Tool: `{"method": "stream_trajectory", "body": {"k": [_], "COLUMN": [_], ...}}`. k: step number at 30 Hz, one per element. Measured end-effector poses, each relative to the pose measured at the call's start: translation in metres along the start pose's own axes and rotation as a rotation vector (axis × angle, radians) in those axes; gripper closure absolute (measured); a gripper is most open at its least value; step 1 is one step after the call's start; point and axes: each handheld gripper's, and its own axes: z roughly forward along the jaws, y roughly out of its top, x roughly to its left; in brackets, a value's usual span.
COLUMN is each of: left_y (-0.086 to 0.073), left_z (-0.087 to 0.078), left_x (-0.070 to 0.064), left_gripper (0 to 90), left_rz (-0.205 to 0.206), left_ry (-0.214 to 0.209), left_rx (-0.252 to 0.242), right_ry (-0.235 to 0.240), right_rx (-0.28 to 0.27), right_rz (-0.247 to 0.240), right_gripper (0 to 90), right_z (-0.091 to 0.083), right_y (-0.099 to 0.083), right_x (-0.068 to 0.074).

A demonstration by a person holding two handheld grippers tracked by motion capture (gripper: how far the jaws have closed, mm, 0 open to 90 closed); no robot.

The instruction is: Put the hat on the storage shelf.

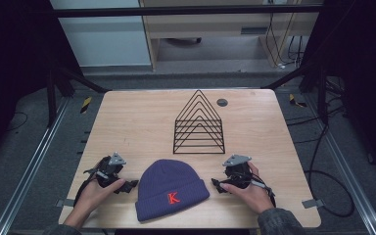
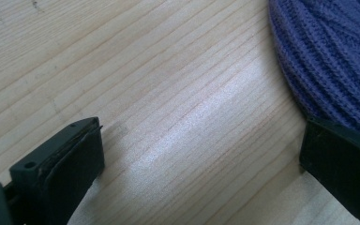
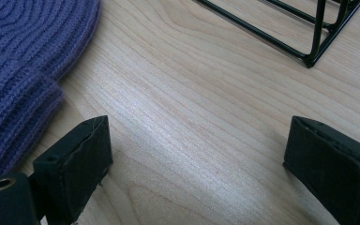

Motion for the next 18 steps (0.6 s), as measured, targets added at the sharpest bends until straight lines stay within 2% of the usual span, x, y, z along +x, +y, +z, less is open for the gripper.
{"method": "stream_trajectory", "body": {"k": [3, 6, 8, 12, 14, 15, 18], "left_y": [0.000, 0.000, -0.001, 0.000, 0.002, 0.004, 0.007], "left_z": [-0.001, -0.004, -0.005, -0.007, -0.009, -0.012, -0.017], "left_x": [0.001, 0.005, 0.006, 0.006, 0.005, 0.003, 0.001], "left_gripper": [0.0, 1.9, 3.8, 6.0, 6.5, 7.5, 9.4], "left_rz": [0.008, -0.014, -0.026, -0.029, -0.025, -0.029, -0.027], "left_ry": [-0.009, -0.023, -0.032, -0.034, -0.042, -0.051, -0.059], "left_rx": [0.000, -0.005, -0.007, -0.017, -0.028, -0.057, -0.086], "right_ry": [-0.001, -0.004, -0.018, -0.015, -0.012, -0.008, -0.006], "right_rx": [0.014, 0.042, 0.039, 0.021, 0.020, 0.013, -0.001], "right_rz": [0.004, 0.005, 0.010, 0.019, 0.018, 0.009, -0.006], "right_gripper": [8.0, 13.6, 14.7, 16.5, 17.5, 18.8, 21.9], "right_z": [0.000, -0.001, -0.003, -0.010, -0.011, -0.015, -0.021], "right_y": [0.002, 0.006, 0.007, 0.009, 0.010, 0.010, 0.012], "right_x": [0.000, -0.001, 0.000, 0.002, 0.003, 0.004, 0.008]}}
